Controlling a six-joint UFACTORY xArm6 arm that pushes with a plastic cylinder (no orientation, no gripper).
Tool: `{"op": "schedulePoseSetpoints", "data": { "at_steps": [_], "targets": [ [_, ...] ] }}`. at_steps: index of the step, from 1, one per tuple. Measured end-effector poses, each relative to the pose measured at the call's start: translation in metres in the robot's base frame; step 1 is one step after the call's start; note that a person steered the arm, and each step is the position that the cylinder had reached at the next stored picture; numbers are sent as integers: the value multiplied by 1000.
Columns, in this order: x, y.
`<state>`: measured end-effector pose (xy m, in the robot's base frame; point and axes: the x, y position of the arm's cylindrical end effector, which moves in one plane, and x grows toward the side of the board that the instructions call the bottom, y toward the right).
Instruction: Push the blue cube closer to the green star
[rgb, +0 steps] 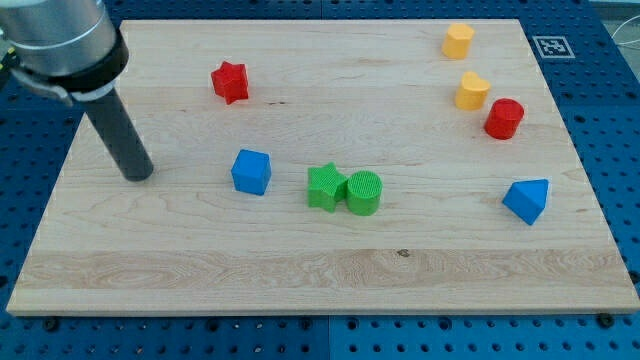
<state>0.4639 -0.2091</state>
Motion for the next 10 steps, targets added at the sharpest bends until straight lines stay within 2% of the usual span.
{"op": "schedulePoseSetpoints", "data": {
  "at_steps": [4, 5, 8, 10],
  "targets": [
    [-2, 108],
    [10, 127],
    [19, 115],
    [19, 132]
  ]
}}
